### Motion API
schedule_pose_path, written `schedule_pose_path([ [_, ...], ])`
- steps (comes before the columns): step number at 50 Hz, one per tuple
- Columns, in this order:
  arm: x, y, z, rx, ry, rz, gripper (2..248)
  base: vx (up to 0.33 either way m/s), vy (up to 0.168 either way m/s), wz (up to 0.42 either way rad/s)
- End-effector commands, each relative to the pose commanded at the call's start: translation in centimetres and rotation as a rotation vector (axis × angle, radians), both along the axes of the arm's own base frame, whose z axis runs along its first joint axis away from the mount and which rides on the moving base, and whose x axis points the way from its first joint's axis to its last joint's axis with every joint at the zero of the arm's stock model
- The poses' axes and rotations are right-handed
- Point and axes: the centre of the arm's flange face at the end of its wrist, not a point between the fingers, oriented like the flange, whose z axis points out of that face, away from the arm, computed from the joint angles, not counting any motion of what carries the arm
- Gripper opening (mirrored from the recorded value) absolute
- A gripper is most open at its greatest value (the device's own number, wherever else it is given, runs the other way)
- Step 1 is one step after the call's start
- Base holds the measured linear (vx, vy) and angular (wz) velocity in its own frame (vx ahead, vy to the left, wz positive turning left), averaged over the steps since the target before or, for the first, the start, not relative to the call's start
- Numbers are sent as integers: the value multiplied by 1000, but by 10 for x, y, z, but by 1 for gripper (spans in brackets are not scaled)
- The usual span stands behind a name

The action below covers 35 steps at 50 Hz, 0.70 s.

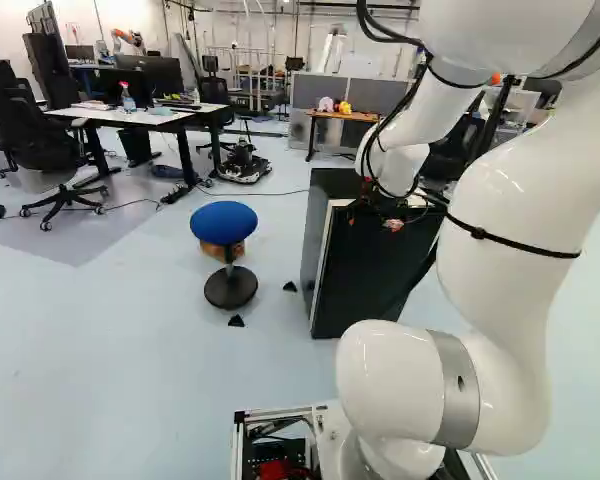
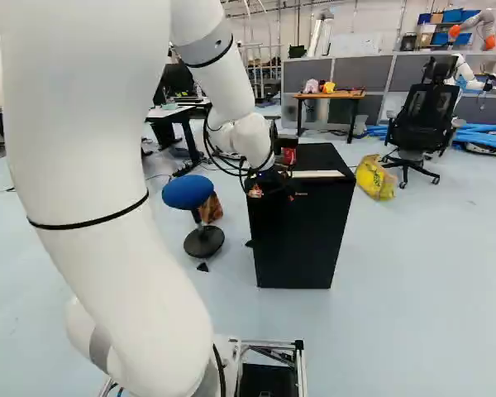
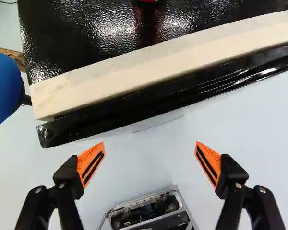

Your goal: Grab a drink from the fridge

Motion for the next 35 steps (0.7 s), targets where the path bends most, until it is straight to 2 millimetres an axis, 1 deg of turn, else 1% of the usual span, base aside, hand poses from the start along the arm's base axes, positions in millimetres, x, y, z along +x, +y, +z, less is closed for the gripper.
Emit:
schedule_pose_path([
  [35,2,-1,2,-47,-22,55,247,0,0,0],
])
